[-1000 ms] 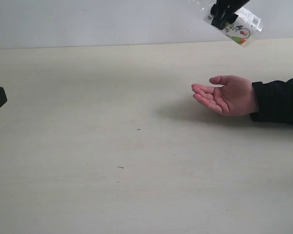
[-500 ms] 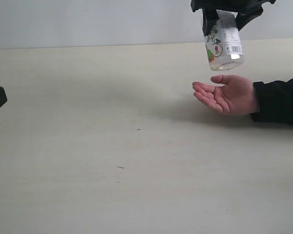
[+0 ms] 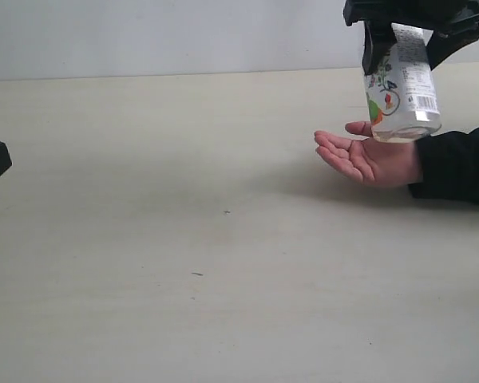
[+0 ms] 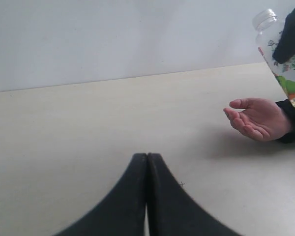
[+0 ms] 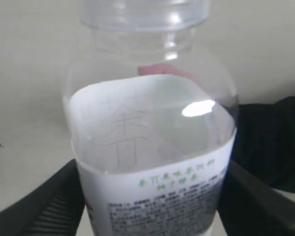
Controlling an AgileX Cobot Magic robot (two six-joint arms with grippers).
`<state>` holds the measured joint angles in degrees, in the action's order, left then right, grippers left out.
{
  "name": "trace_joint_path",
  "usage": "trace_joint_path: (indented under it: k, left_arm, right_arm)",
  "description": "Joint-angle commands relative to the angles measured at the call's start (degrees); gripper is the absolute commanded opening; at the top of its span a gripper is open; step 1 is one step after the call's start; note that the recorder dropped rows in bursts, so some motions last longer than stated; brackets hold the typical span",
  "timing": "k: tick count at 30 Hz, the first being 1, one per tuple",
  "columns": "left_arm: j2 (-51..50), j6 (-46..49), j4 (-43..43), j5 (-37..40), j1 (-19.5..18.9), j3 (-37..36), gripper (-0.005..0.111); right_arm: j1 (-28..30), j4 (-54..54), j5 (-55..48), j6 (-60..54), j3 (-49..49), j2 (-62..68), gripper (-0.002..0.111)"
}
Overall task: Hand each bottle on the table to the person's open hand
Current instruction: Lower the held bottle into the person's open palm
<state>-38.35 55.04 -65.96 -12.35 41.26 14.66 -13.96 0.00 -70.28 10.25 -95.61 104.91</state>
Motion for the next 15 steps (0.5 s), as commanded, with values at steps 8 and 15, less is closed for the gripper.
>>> trace_joint_path:
  k: [8,15]
  left_arm:
    - [0.36,0.14,0.05,-0.07,-0.19,-0.18,0.000]
    - [0.36,0.14,0.05,-0.07,-0.19,-0.18,0.000]
  right_arm:
    - [-0.04,2.97,0.32,0.29,7.85,1.12,0.000]
    - [-0.04,3.08,1.87,0.29,7.85,3.80,0.000]
